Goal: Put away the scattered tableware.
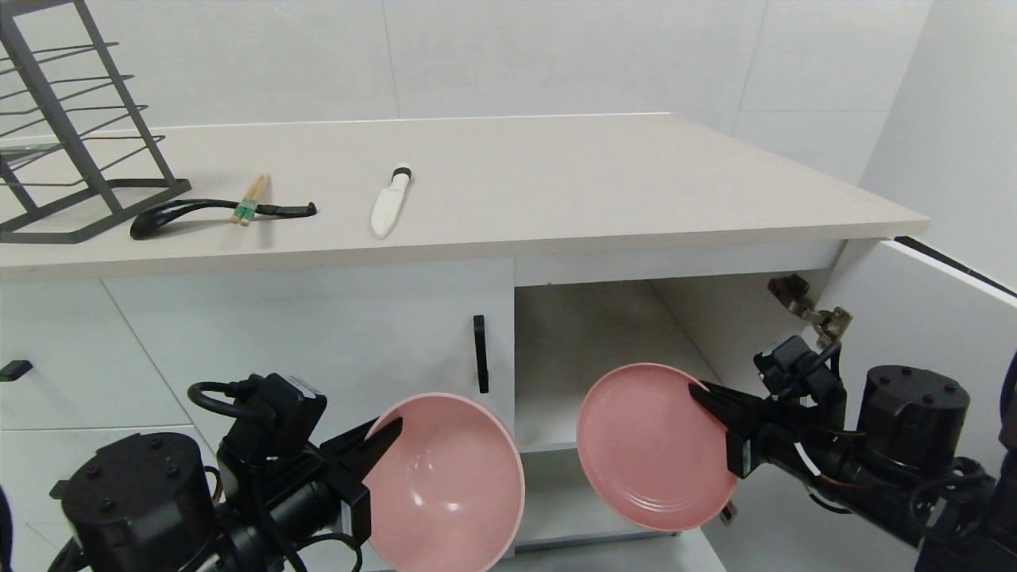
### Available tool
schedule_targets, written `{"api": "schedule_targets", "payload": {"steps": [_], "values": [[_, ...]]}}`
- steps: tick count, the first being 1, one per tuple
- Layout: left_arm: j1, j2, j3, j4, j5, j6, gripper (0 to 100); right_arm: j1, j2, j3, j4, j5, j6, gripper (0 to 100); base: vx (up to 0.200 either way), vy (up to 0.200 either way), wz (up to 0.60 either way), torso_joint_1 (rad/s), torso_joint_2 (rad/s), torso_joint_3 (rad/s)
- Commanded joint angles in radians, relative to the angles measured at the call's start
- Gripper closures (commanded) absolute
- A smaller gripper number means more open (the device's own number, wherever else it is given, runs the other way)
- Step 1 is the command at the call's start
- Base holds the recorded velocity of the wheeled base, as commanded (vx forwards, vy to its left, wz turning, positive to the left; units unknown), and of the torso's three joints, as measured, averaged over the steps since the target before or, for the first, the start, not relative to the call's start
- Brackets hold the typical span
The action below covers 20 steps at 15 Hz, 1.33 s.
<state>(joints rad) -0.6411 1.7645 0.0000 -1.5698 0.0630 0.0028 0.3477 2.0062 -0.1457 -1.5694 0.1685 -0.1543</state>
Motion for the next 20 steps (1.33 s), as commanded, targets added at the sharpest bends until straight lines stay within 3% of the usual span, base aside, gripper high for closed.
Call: {"api": "schedule_targets", "payload": {"steps": [1,10,14,20], "values": [[0.000,0.015,0.000,-0.001,0.003,0.000,100,-0.001,0.016,0.023,-0.001,0.000,0.001,100,0.000,0.000,0.00,0.000,0.00,0.000],[0.003,0.021,0.000,-0.001,0.003,0.000,100,-0.027,0.080,-0.011,-0.001,-0.049,0.035,100,0.000,0.000,0.00,0.000,0.00,0.000],[0.009,0.041,0.000,-0.001,0.003,0.000,100,-0.036,0.152,-0.215,-0.001,-0.061,0.099,100,0.000,0.000,0.00,0.000,0.00,0.000],[0.001,0.018,0.000,-0.001,0.003,0.000,100,-0.022,0.212,-0.305,-0.001,-0.060,0.148,100,0.000,0.000,0.00,0.000,0.00,0.000]]}}
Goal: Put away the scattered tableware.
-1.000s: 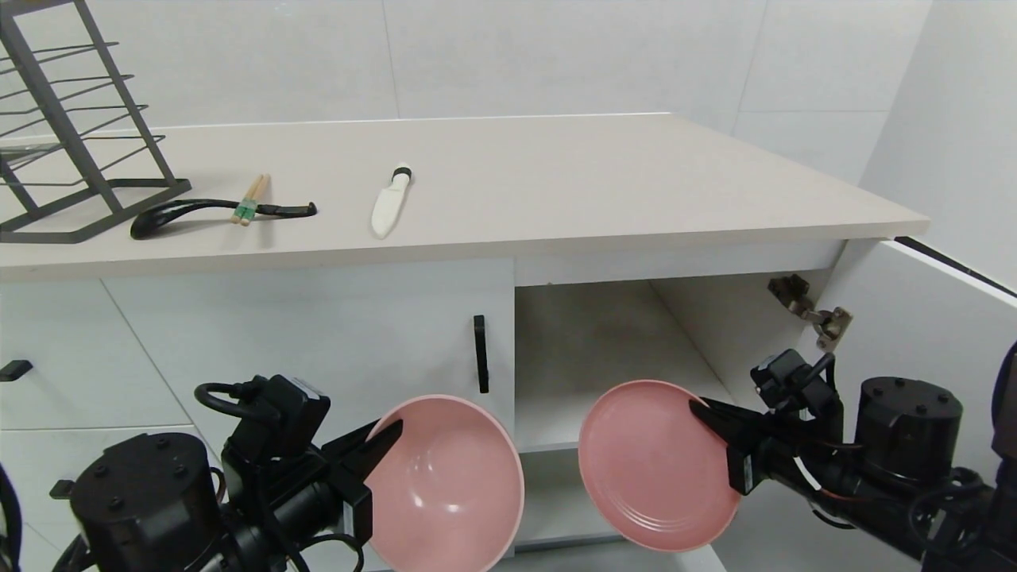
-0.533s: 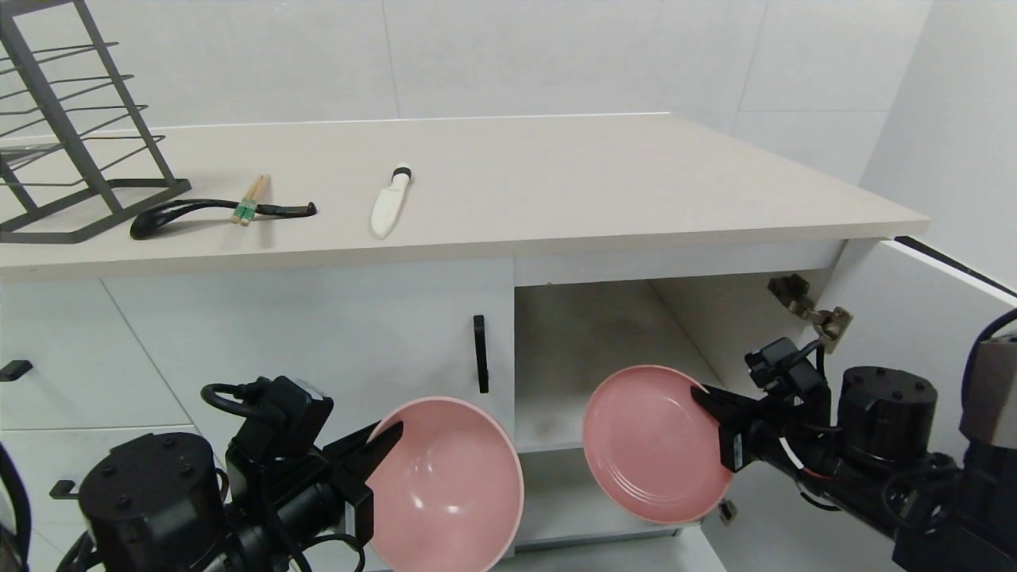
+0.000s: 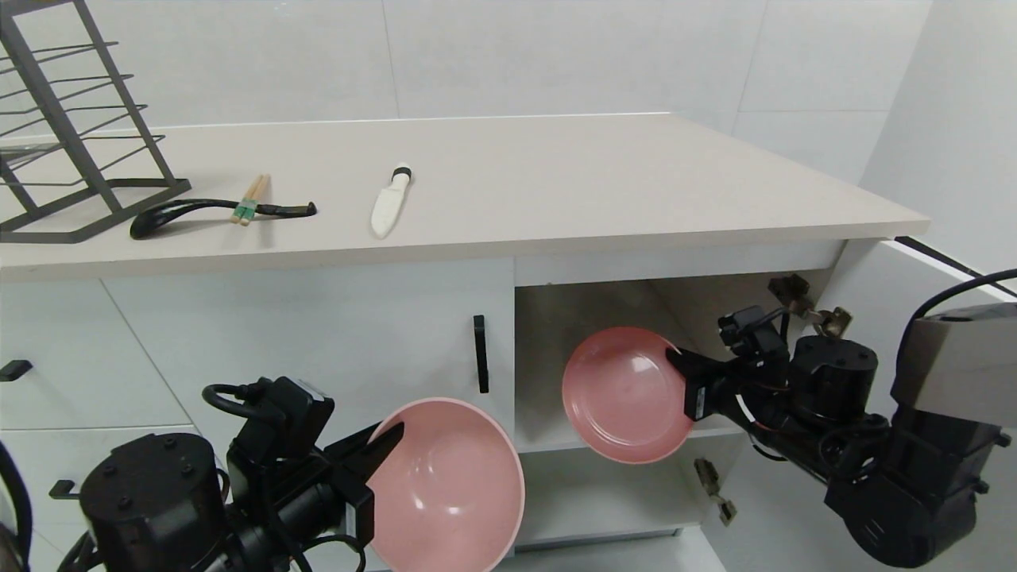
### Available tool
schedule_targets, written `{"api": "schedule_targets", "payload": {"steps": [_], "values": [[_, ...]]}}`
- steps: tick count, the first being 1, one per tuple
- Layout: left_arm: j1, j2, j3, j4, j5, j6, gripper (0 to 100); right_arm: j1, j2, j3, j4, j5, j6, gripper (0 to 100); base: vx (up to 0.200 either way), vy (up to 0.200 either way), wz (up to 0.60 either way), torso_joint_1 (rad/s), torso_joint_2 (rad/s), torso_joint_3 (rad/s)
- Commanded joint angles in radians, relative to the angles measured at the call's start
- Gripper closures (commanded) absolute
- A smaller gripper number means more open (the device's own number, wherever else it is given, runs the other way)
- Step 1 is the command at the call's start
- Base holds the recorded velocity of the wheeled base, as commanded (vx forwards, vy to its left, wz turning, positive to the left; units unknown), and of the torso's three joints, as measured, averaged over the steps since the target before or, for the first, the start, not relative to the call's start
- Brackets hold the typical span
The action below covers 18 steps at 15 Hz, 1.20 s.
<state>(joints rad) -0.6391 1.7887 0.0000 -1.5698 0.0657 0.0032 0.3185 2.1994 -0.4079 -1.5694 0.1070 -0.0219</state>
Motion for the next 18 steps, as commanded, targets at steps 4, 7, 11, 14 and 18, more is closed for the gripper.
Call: {"api": "schedule_targets", "payload": {"steps": [4,7,11,14,18], "values": [[-0.001,-0.006,0.000,-0.001,0.000,0.000,100,0.014,0.089,-0.103,-0.001,0.002,0.105,100,0.000,0.000,0.00,0.000,0.00,0.000],[-0.001,0.000,0.000,-0.001,0.000,0.000,100,0.057,0.102,-0.103,-0.001,-0.001,0.293,100,0.000,0.000,0.00,0.000,0.00,0.000],[-0.002,0.000,0.000,-0.001,0.000,0.000,100,0.068,0.148,-0.154,-0.001,-0.013,0.493,100,0.000,0.000,0.00,0.000,0.00,0.000],[-0.002,-0.003,0.000,-0.001,0.000,0.000,100,0.067,0.194,-0.178,-0.001,-0.020,0.504,100,0.000,0.000,0.00,0.000,0.00,0.000],[-0.002,0.000,0.000,-0.001,0.000,0.000,100,0.062,0.319,-0.255,-0.001,-0.098,0.490,100,0.000,0.000,0.00,0.000,0.00,0.000]]}}
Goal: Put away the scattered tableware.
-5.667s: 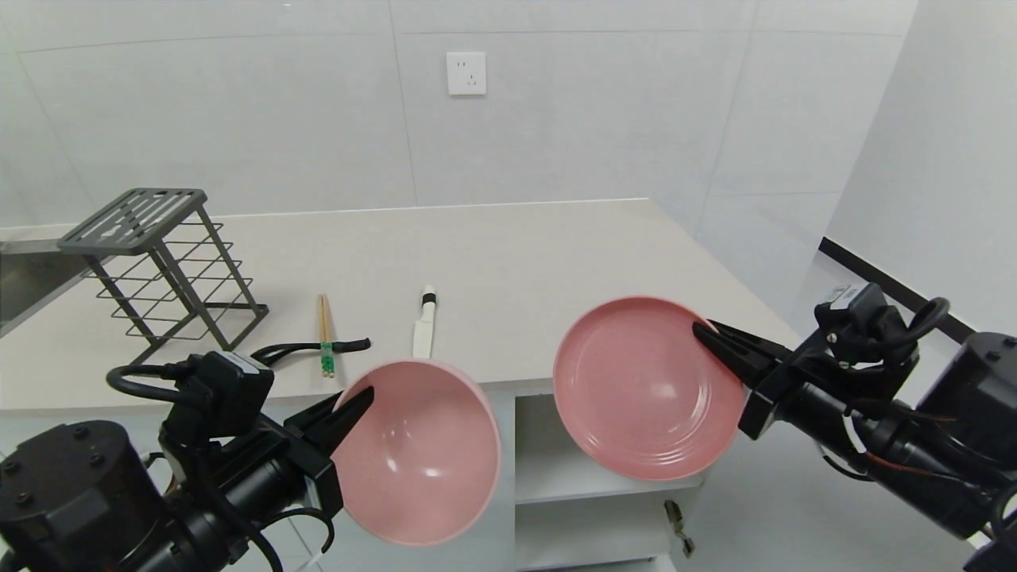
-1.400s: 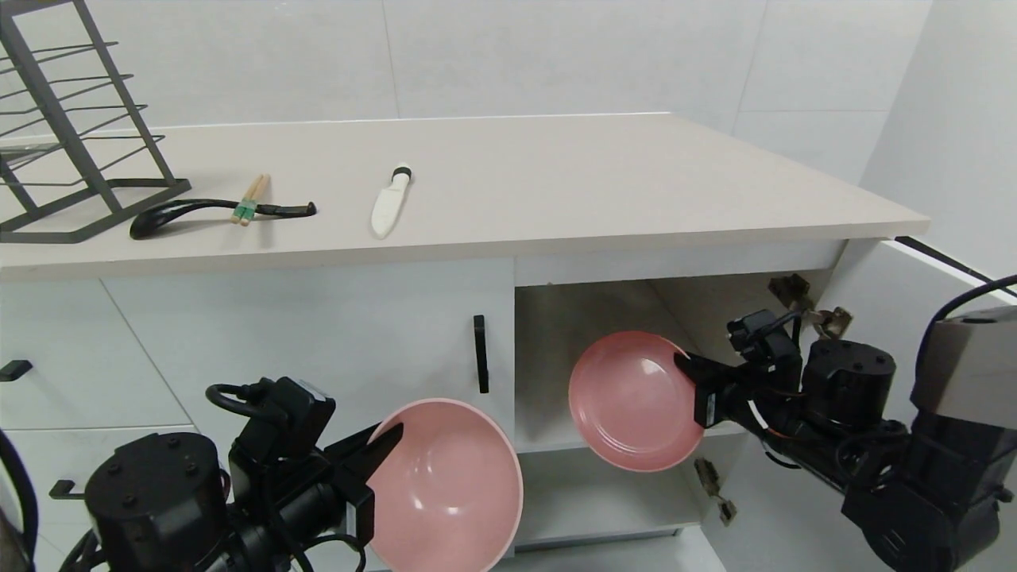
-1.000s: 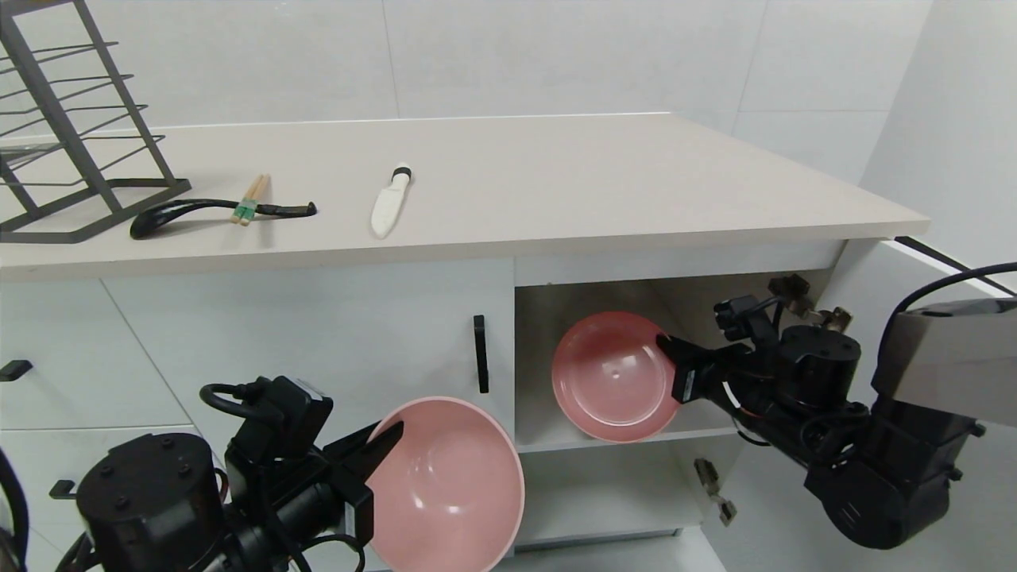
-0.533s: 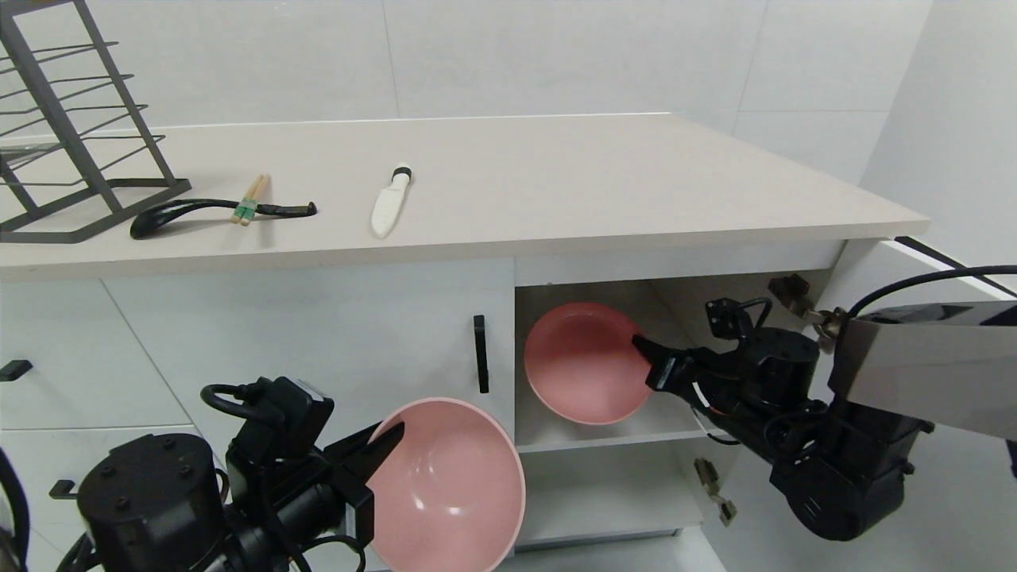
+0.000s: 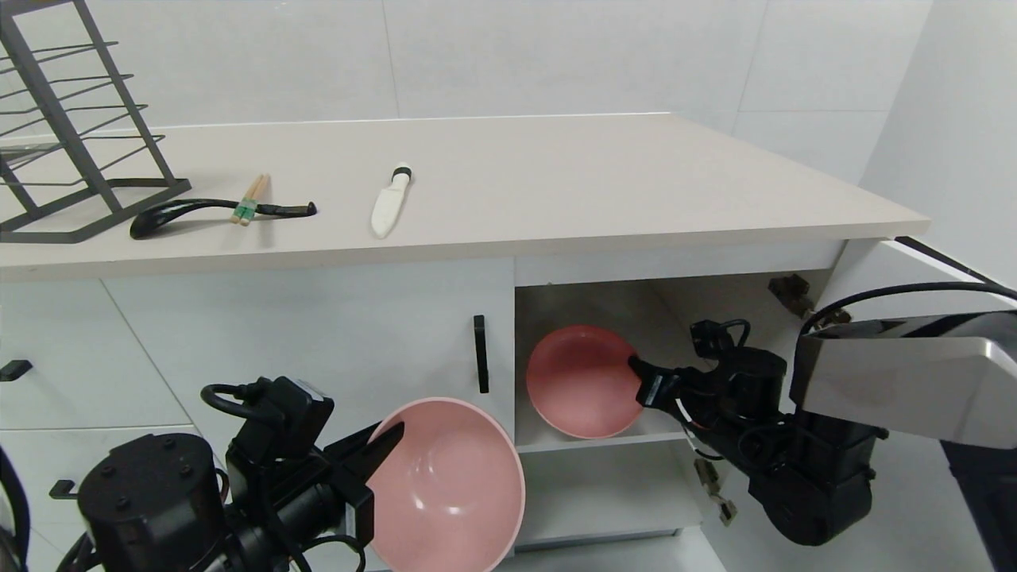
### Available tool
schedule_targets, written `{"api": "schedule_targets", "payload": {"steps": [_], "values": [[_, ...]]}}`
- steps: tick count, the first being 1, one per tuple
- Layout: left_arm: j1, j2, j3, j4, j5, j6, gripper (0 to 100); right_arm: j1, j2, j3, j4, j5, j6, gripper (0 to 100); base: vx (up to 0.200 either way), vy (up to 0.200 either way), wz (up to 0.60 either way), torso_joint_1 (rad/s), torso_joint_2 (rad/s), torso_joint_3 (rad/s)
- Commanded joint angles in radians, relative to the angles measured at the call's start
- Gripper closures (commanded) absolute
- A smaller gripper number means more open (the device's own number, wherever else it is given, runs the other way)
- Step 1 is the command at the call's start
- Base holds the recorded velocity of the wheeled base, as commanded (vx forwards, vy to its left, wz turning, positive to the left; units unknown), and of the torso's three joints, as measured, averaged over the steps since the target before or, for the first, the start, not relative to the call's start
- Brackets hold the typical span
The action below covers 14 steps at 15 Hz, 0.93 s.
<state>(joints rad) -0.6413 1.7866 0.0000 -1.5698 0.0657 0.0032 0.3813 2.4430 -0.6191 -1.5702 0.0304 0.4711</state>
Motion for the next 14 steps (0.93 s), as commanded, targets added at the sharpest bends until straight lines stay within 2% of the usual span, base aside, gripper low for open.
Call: {"api": "schedule_targets", "payload": {"steps": [1,14], "values": [[0.000,0.000,0.000,-0.001,0.000,0.000,100,-0.001,0.102,-0.065,-0.001,-0.021,-0.005,100,0.000,0.000,0.00,0.000,0.00,0.000],[-0.014,-0.004,0.000,-0.001,0.000,0.000,100,-0.025,0.243,-0.200,-0.001,-0.049,0.008,100,0.000,0.000,0.00,0.000,0.00,0.000]]}}
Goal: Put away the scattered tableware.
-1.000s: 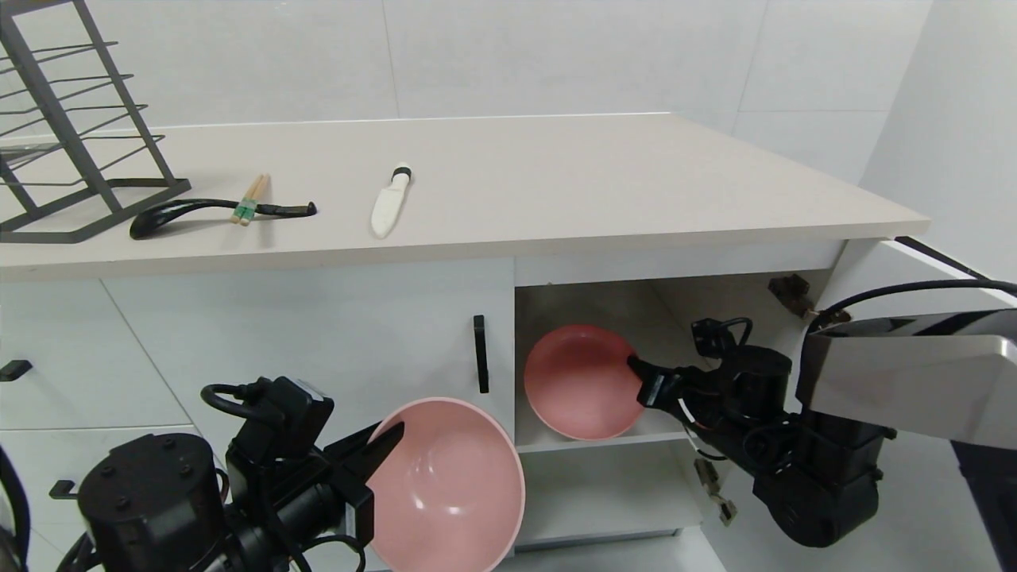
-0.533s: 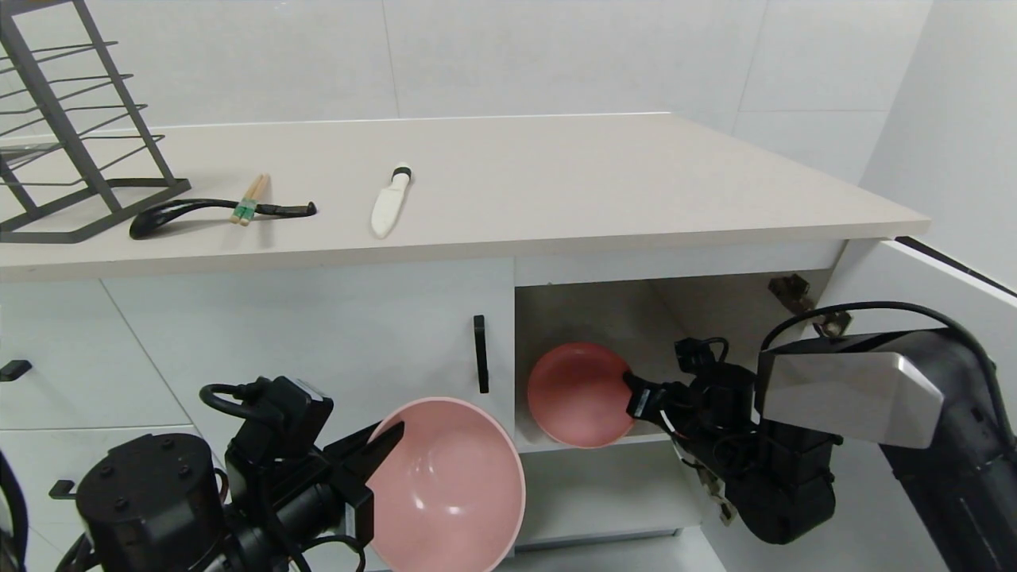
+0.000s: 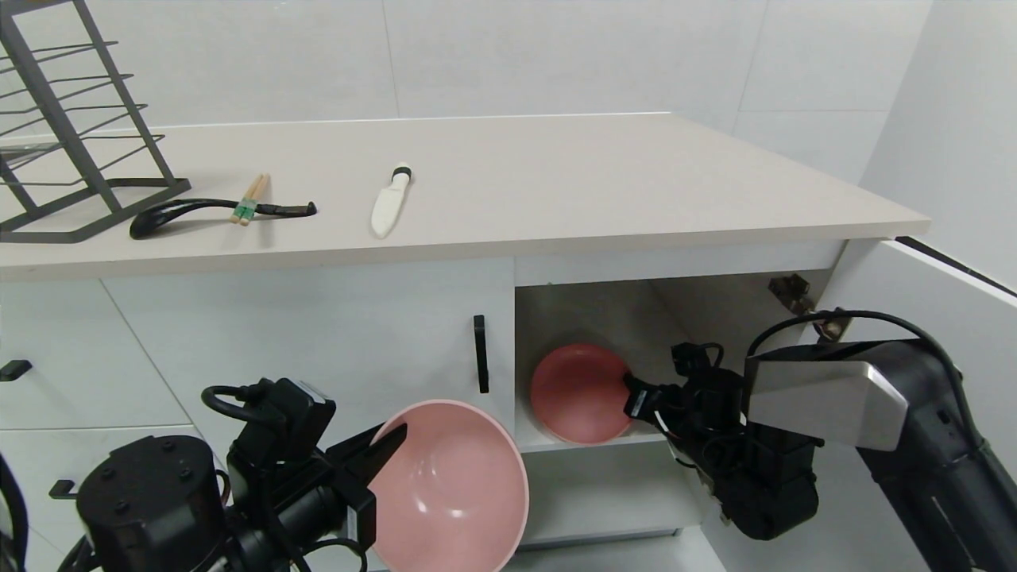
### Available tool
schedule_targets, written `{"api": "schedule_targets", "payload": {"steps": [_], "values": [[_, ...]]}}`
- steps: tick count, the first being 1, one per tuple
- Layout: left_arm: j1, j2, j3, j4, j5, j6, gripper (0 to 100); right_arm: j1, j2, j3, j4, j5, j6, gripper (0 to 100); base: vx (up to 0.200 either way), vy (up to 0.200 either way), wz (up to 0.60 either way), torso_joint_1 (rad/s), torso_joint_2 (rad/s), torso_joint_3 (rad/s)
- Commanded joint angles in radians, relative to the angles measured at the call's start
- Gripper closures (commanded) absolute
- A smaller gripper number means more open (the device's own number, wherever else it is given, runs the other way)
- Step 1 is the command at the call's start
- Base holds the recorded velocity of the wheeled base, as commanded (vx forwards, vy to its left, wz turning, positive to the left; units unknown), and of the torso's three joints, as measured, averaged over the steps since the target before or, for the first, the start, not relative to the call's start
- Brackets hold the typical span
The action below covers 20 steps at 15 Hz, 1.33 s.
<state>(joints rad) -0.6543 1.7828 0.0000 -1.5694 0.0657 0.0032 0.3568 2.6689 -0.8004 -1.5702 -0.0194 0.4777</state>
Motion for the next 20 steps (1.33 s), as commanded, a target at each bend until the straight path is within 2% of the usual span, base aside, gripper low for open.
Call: {"api": "schedule_targets", "payload": {"steps": [1,5,13,14,20], "values": [[-0.004,-0.002,0.000,-0.001,0.000,0.000,100,-0.001,0.019,-0.037,-0.001,-0.001,0.001,100,0.000,0.000,0.00,0.000,0.00,0.000],[-0.010,-0.002,0.000,-0.001,0.000,0.000,100,0.001,0.046,-0.120,-0.001,-0.024,0.001,100,0.000,0.000,0.00,0.000,0.00,0.000],[-0.008,0.000,0.000,-0.001,0.000,0.000,100,0.001,0.048,-0.134,0.018,-0.016,-0.001,100,0.000,0.000,0.00,0.000,0.00,0.000],[-0.008,0.000,0.000,-0.001,0.000,0.000,100,0.001,0.048,-0.134,0.018,-0.016,-0.001,0,0.000,0.000,0.00,0.000,0.00,0.000],[-0.008,-0.002,0.000,-0.001,0.000,0.000,100,0.005,0.045,-0.132,-0.001,-0.024,-0.034,0,0.000,0.000,0.00,0.000,0.00,0.000]]}}
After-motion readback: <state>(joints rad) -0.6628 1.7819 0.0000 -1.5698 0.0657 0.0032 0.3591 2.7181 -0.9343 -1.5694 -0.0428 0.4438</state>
